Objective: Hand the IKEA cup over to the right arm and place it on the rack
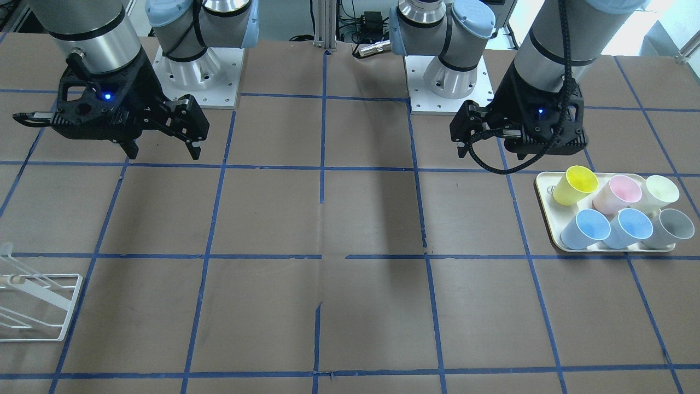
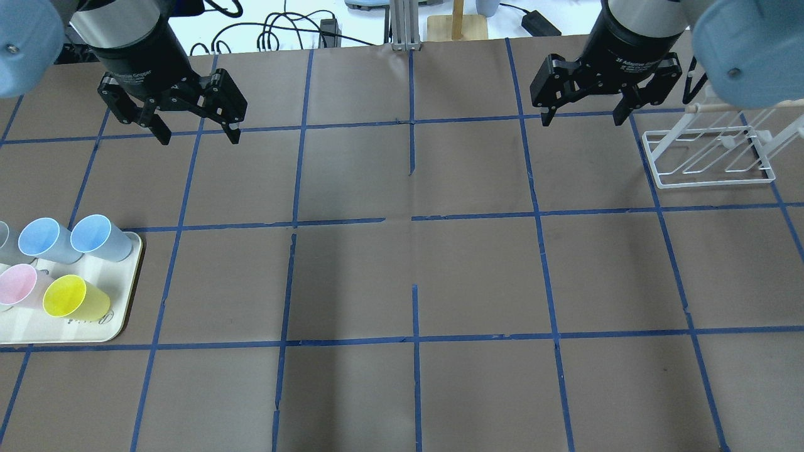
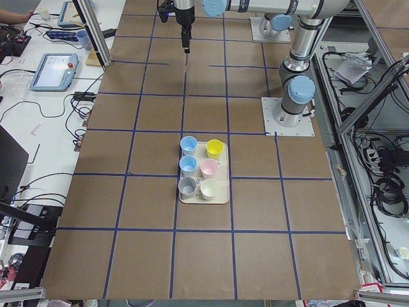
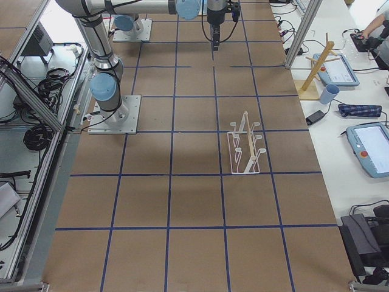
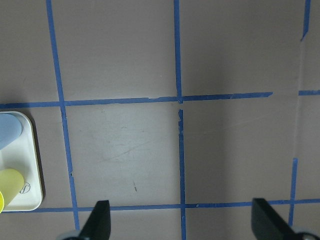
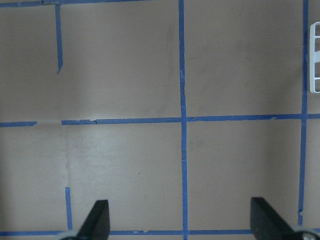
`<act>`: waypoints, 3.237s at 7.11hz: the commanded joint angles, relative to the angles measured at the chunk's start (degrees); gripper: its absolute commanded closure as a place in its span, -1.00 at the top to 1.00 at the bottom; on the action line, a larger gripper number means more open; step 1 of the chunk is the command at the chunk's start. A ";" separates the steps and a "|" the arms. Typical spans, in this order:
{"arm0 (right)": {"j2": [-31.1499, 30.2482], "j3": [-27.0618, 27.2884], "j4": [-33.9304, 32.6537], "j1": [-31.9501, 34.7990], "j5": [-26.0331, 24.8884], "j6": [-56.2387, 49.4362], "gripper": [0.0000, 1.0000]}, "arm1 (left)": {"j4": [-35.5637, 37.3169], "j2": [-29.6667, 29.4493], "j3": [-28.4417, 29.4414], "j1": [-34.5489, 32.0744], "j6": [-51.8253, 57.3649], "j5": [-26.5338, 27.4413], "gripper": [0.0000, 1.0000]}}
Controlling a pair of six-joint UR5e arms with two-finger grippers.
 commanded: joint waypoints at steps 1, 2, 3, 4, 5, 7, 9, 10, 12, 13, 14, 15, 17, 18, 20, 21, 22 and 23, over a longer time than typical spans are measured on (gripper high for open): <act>0.04 0.04 0.01 0.00 0.00 0.00 1.00 | -0.08 0.19 -0.08 0.03 0.11 0.04 1.00; -0.04 0.04 0.01 0.00 0.00 0.00 1.00 | -0.26 0.28 0.00 0.03 0.11 0.04 1.00; -0.04 0.12 0.01 -0.09 0.00 0.00 1.00 | -0.43 0.36 1.22 -0.06 0.11 0.30 1.00; 0.04 0.04 0.01 0.00 0.00 0.00 1.00 | -0.70 0.97 0.71 -0.06 -0.41 0.13 1.00; -0.04 0.12 0.01 0.00 0.00 0.00 1.00 | 0.09 0.81 1.23 -0.23 -0.33 -0.05 1.00; -0.04 0.21 0.01 0.00 0.00 0.00 1.00 | 0.53 0.36 0.71 0.12 -0.59 0.04 1.00; -0.04 0.04 0.01 0.00 -0.09 -0.09 1.00 | 1.23 -0.15 -0.08 8.76 2.21 -0.92 1.00; -0.04 -0.05 0.01 -0.09 0.00 -0.09 1.00 | 1.24 -0.34 -0.08 12.73 4.66 -0.84 1.00; -0.04 -0.05 0.01 -0.09 0.00 -0.09 1.00 | 1.41 -1.82 -0.52 17.15 12.83 -0.49 1.00; -0.04 -0.05 0.01 -0.09 0.00 -0.17 1.00 | 1.50 -2.27 -0.96 20.47 13.29 -0.49 1.00; -0.04 -0.05 0.01 0.00 0.00 -0.18 1.00 | 1.50 -3.05 -1.05 23.99 16.86 -0.75 1.00; -0.04 -0.05 0.01 -0.09 0.00 -0.18 1.00 | 2.37 -4.02 -1.14 25.85 23.60 -0.58 1.00; -0.04 0.04 0.01 0.00 0.00 -0.18 1.00 | 6.85 -6.57 -2.71 30.33 30.92 -0.40 1.00; -0.04 0.04 0.01 -0.09 0.00 -0.18 1.00 | 12.52 -8.14 -4.11 32.44 38.53 -0.57 1.00; -0.04 0.04 0.01 -0.09 0.00 -0.09 1.00 | 24.65 -10.70 -9.54 35.87 52.44 -0.57 1.00; -0.04 0.04 0.01 -0.09 0.00 -0.17 1.00 | 26.88 -11.14 -12.10 36.50 54.76 -0.57 1.00; -0.04 0.04 0.01 -0.09 0.00 -0.09 1.00 | 26.99 -11.32 -13.69 36.59 57.30 -0.84 1.00; -0.04 0.04 0.01 -0.09 0.00 -0.17 1.00 | 26.99 -11.67 -13.97 36.59 60.11 -0.75 1.00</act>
